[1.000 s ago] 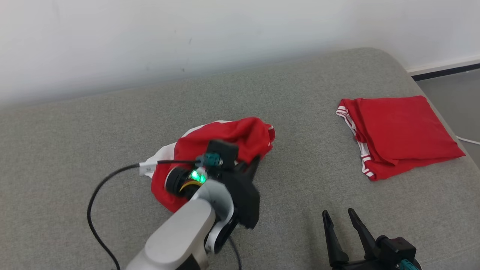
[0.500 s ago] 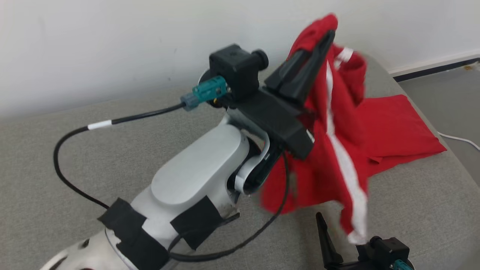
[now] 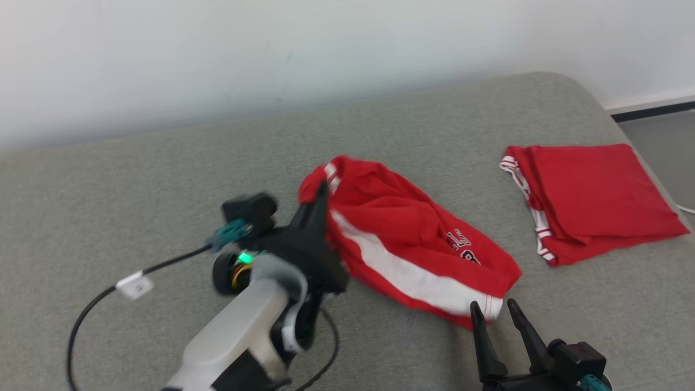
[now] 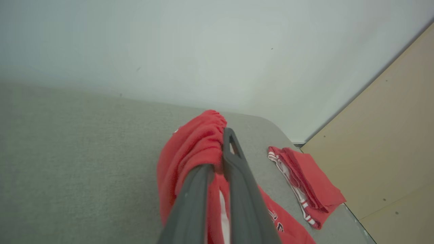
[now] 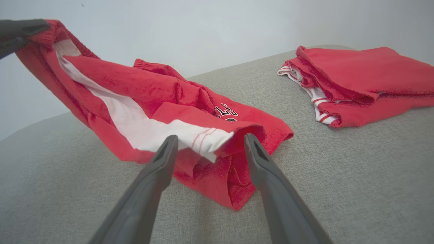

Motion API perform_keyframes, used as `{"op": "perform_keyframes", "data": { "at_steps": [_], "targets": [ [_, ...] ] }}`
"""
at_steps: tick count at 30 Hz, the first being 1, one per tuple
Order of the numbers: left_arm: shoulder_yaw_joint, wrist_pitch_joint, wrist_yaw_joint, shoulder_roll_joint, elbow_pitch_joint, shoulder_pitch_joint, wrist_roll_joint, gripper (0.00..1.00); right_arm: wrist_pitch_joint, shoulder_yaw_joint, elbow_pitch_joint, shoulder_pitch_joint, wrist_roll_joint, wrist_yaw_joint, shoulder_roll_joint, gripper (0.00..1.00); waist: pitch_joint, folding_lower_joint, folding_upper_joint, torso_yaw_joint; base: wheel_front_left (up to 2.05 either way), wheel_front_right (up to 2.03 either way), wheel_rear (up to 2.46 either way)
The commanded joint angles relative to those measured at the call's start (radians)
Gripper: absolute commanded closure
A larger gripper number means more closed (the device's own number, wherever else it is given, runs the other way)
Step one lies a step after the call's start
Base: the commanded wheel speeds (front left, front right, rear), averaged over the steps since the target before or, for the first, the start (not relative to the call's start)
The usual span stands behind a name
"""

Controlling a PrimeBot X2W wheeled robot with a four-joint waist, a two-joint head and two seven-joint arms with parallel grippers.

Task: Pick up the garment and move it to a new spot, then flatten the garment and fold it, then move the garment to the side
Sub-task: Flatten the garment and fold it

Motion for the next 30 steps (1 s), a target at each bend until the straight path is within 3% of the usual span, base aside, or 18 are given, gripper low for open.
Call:
{"op": "perform_keyframes", "data": {
  "at_steps": [1,7,18,19,20,21,22,30],
  "targets": [
    [0.016,-0.006,0.004,0.009,0.001,0.019,0.007,1.00,-0.003,0.000,-0.003,-0.001,-0.010,-0.002,0.003,0.00,0.009,0.0000,0.0000,0.036,0.00,0.00,0.00],
    [0.174,-0.006,0.008,0.040,0.001,0.200,0.039,1.00,0.009,-0.004,-0.017,0.011,-0.020,-0.002,0.003,0.00,0.005,0.0000,0.0000,0.093,0.00,0.00,0.00],
    [0.361,-0.006,-0.019,-0.003,-0.050,0.461,0.098,0.99,0.036,-0.007,-0.050,0.029,-0.036,-0.002,0.002,0.00,-0.019,0.0000,0.0000,0.148,0.00,0.00,0.00],
    [0.376,-0.006,-0.021,-0.007,-0.058,0.479,0.104,0.69,0.038,-0.007,-0.054,0.032,-0.038,-0.002,0.003,0.00,-0.020,0.0000,0.0000,0.150,0.00,0.00,0.00],
    [0.396,-0.006,-0.023,-0.009,-0.069,0.496,0.112,0.53,0.040,-0.009,-0.057,0.034,-0.040,-0.002,0.003,0.00,-0.022,0.0000,0.0000,0.152,0.00,0.00,0.00],
    [0.413,-0.006,-0.026,-0.011,-0.079,0.512,0.123,0.17,0.044,-0.010,-0.060,0.036,-0.041,-0.002,0.002,0.00,-0.024,0.0000,0.0000,0.154,0.00,0.00,0.00],
    [0.428,-0.006,-0.029,-0.014,-0.090,0.530,0.139,0.00,0.045,-0.011,-0.063,0.039,-0.043,-0.002,0.002,0.00,-0.026,0.0000,0.0000,0.155,0.00,0.00,0.00],
    [0.570,-0.005,-0.041,-0.027,-0.217,0.667,0.266,0.00,0.061,-0.019,-0.082,0.059,-0.048,-0.002,0.002,0.00,-0.043,0.0000,0.0000,0.162,0.00,0.00,0.00]
  ]
}}
